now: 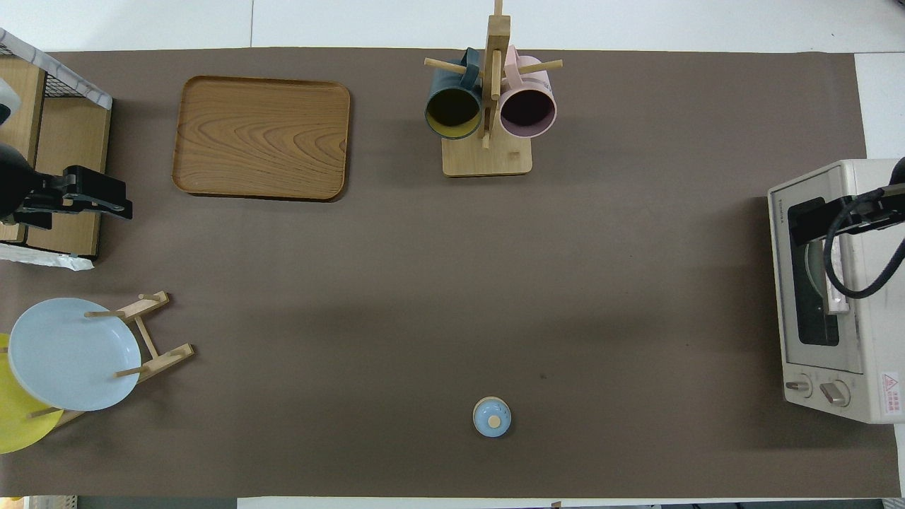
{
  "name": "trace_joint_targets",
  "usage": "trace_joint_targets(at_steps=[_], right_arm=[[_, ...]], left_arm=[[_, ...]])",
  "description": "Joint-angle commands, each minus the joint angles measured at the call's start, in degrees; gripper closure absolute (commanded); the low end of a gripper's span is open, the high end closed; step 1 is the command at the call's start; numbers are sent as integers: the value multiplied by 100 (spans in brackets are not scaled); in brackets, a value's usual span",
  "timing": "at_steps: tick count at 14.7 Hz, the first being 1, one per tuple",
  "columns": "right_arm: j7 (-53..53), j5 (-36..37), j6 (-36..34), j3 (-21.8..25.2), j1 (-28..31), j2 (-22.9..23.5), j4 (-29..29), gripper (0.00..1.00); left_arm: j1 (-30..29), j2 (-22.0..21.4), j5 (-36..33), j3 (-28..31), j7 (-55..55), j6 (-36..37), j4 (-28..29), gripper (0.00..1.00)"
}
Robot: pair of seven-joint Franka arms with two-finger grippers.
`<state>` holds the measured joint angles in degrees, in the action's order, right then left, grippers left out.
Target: Put corn in oven
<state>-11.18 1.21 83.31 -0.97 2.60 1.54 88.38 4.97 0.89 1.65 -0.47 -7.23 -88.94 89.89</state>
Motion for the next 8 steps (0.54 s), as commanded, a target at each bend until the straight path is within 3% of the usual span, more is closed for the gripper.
trace_joint_targets(at_steps=[1, 8], right_arm=[[46, -139, -8, -18, 39, -31, -13, 0], [54, -139, 89, -18, 22, -22, -22, 0]], left_arm=[[-40, -89, -77, -32, 2, 78, 55, 0], [-40, -89, -77, -32, 11, 78, 55, 0]])
